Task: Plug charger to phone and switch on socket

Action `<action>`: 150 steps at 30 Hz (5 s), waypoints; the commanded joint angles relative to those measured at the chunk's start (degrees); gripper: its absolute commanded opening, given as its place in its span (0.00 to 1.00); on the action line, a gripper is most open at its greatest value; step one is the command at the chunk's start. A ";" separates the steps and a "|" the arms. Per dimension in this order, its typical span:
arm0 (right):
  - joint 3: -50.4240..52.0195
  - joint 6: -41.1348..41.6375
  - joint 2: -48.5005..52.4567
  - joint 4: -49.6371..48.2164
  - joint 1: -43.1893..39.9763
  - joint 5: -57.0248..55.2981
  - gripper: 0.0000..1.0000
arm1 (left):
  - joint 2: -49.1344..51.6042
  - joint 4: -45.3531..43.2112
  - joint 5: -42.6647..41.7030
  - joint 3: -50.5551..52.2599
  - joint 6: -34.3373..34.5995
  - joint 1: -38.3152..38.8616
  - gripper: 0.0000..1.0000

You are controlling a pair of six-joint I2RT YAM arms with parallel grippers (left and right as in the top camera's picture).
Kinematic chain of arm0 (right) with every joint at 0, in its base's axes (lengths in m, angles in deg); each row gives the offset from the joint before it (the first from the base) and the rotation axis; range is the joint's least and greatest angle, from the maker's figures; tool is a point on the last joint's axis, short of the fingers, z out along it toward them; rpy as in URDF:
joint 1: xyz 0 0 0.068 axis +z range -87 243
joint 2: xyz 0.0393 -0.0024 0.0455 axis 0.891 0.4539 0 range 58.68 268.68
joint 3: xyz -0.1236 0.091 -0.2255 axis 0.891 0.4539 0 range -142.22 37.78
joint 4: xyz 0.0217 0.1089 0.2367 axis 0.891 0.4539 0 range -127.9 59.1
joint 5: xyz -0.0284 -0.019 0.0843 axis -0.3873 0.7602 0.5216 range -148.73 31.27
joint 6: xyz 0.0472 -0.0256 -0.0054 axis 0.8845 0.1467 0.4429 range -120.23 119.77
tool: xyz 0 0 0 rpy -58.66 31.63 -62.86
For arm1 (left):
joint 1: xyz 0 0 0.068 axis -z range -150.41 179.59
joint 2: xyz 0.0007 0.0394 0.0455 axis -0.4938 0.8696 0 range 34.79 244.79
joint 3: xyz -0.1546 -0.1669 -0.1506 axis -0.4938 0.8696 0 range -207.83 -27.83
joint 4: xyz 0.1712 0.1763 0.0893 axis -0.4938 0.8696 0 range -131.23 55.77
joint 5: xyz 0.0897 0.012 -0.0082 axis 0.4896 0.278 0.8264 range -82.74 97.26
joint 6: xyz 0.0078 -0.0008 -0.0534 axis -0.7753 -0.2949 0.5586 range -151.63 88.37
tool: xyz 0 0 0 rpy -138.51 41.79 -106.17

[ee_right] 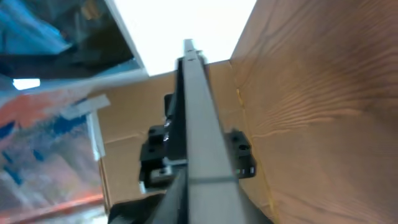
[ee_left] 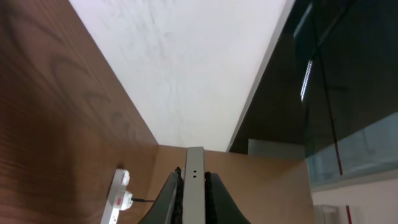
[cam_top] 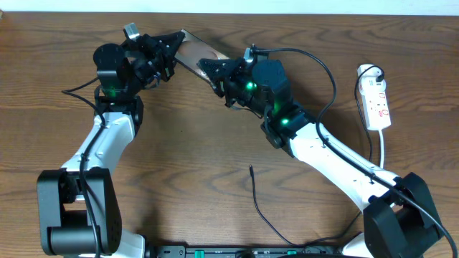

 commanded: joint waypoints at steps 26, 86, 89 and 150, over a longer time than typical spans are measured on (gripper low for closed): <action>-0.55 -1.90 -0.33 0.55 -2.03 3.54 0.99 | -0.76 -1.01 -2.23 -1.07 -2.49 -6.47 0.08; -21.97 -61.05 4.11 89.05 0.17 -5.09 0.99 | -0.76 -9.51 -38.53 -1.07 -28.89 -19.54 0.07; -21.05 -57.44 6.29 89.42 3.23 -7.06 0.99 | -0.76 -9.51 -38.56 -1.07 -28.87 -19.54 0.08; -12.26 -50.07 20.04 82.97 8.57 -6.97 0.90 | -0.76 -9.09 -39.98 -1.07 -31.50 -19.54 0.07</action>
